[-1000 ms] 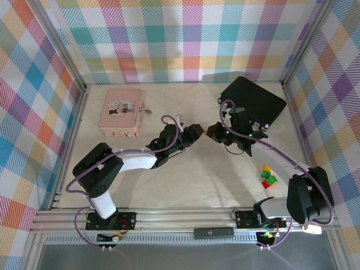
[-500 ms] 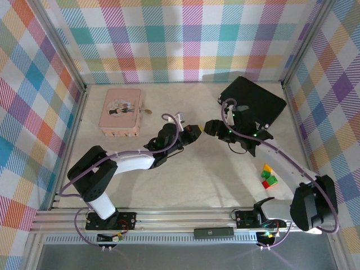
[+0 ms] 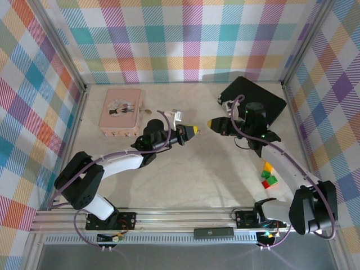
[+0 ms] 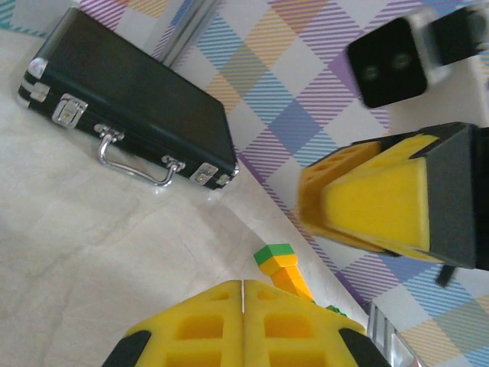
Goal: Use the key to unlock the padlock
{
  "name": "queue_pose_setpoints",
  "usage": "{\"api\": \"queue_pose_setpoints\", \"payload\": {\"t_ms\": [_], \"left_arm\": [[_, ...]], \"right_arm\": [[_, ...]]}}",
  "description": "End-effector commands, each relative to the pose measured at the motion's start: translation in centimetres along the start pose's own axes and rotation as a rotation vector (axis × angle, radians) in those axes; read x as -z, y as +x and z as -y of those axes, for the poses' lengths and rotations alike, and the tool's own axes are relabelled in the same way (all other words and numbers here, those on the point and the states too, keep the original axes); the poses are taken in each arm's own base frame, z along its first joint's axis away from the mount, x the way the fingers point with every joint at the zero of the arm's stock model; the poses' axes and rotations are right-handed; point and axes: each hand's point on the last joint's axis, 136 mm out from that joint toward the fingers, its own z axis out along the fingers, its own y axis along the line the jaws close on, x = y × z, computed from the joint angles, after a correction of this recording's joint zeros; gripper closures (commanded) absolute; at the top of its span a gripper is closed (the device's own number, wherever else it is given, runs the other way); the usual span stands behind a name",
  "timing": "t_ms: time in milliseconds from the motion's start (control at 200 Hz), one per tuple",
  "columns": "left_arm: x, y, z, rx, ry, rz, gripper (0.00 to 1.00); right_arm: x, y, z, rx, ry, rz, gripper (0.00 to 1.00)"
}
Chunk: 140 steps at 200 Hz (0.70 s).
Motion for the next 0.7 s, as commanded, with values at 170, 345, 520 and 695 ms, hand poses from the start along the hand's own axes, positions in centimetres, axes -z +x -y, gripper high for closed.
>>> {"api": "queue_pose_setpoints", "payload": {"t_ms": [170,345,520,695], "left_arm": [[1.4,-2.0,2.8,-0.068,0.111,0.056,1.0],[1.5,-2.6,3.0,-0.037,0.129,0.094,1.0],[1.2,-3.2,3.3,-0.007,0.153,0.119,1.0],[0.9,-3.6,3.6,0.031,0.196,0.145,1.0]], "right_arm": [[-0.3,1.0,-3.2,0.072,-0.26,-0.044,0.69],[-0.6,1.5,-3.1,0.074,-0.282,-0.034,0.68],[-1.0,1.5,-3.3,0.073,-0.314,-0.017,0.71],[-1.5,1.4,-3.7,0.078,-0.355,0.006,0.73]]}}
